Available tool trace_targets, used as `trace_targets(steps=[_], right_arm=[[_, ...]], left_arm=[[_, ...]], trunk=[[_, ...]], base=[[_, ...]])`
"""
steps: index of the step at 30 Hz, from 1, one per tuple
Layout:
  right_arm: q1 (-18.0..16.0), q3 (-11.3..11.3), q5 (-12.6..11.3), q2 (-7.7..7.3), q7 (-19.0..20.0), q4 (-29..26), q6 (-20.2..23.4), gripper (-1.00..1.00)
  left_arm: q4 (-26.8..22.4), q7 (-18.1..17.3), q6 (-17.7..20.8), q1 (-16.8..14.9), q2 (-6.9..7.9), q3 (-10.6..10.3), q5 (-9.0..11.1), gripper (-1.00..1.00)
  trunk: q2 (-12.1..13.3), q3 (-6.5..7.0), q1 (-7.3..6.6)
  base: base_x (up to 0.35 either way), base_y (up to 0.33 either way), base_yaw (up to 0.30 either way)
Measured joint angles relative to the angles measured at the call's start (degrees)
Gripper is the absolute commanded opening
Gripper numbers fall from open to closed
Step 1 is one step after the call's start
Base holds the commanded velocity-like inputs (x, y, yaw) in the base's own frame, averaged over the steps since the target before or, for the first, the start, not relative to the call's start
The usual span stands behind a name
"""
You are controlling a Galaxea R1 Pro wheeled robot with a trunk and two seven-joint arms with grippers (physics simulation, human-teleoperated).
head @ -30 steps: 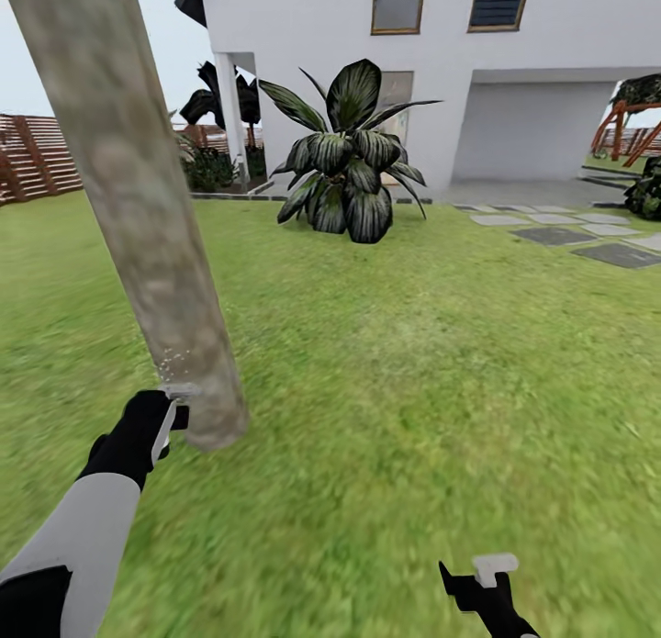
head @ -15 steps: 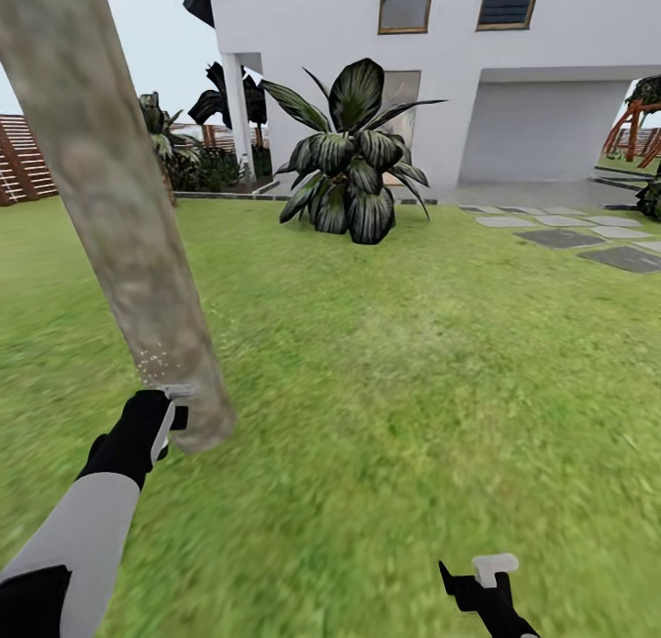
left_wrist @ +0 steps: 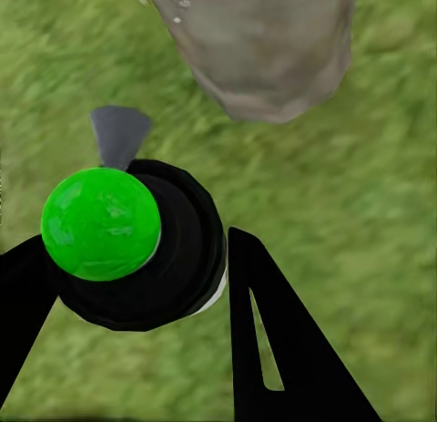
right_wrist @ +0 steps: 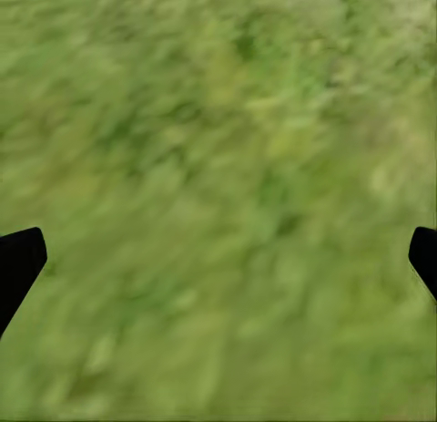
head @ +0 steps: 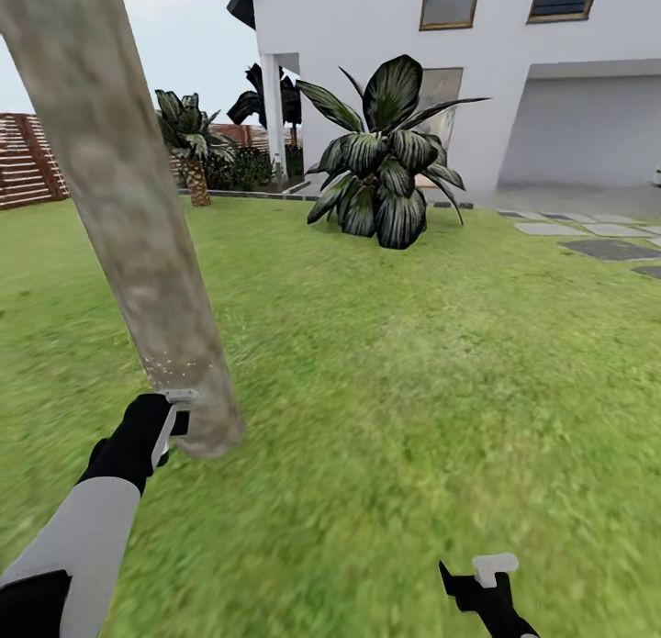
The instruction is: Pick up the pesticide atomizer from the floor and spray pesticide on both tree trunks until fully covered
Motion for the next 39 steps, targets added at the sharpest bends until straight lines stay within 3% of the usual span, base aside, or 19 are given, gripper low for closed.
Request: trace_targets(steps=[7, 9, 11, 15, 17, 20, 22, 27, 32, 39], right_arm=[[0.01, -0.01, 0.0, -0.01, 0.0, -0.02, 0.0, 1.0], [0.01, -0.01, 0.0, -0.01, 0.0, -0.01, 0.0, 1.0], [0.01, -0.01, 0.0, -0.02, 0.0, -0.01, 0.0, 1.0], [0.01, -0.02, -0.01, 0.0, 0.01, -0.02, 0.01, 1.0], [0.01, -0.02, 0.0, 0.0, 0.01, -0.02, 0.02, 1.0], [0.01, -0.02, 0.0, 0.0, 0.01, -0.02, 0.02, 1.0], [0.01, -0.02, -0.01, 0.0, 0.01, -0.02, 0.02, 1.0], [0.02, -0.02, 0.0, -0.02, -0.03, -0.02, 0.01, 1.0], [0.02, -0.01, 0.0, -0.02, -0.08, 0.02, 0.01, 1.0], [0.02, -0.01, 0.0, -0.06, -0.08, 0.04, 0.0, 1.0]], left_arm=[[0.11, -0.01, -0.11, 0.14, 0.54, -0.08, -0.28, -1.0], [0.17, -0.06, -0.28, 0.32, 1.86, -0.19, -0.91, -1.0], [0.75, -0.14, -0.49, 0.35, 2.56, -0.25, -0.23, -1.0], [1.41, -0.08, -0.61, 0.36, 1.3, -0.19, 0.22, -1.0], [1.47, -0.17, -0.62, 0.74, 1.51, 0.19, -0.28, -1.0], [1.43, -0.27, -1.05, 3.48, 2.24, 4.78, -0.29, -1.0], [1.52, -0.25, -2.75, 4.08, 2.06, 5.55, 0.07, -1.0], [3.19, -0.1, -6.22, 4.39, -0.44, 5.81, 0.17, -1.0], [3.45, -0.13, -6.55, 4.58, -0.47, 6.13, 0.03, -1.0], [8.9, -0.07, -10.32, 4.91, -0.68, 6.14, 0.28, -1.0]], trunk=[[0.0, 0.0, 0.0], [0.0, 0.0, 0.0], [0.0, 0.0, 0.0], [0.0, 0.0, 0.02], [0.0, 0.0, 0.02], [0.0, -0.01, 0.02], [0.0, 0.0, 0.02], [0.0, 0.0, 0.02], [0.0, 0.0, 0.02], [0.0, 0.0, -0.01]], base=[[0.165, -0.239, 0.026], [0.168, -0.24, 0.0], [0.195, -0.207, 0.0], [0.036, -0.031, 0.146], [0.003, -0.003, 0.263], [0.001, 0.0, 0.275], [0.0, 0.0, 0.181], [0.0, 0.0, 0.023], [0.038, 0.0, 0.0], [0.264, -0.087, 0.0]])
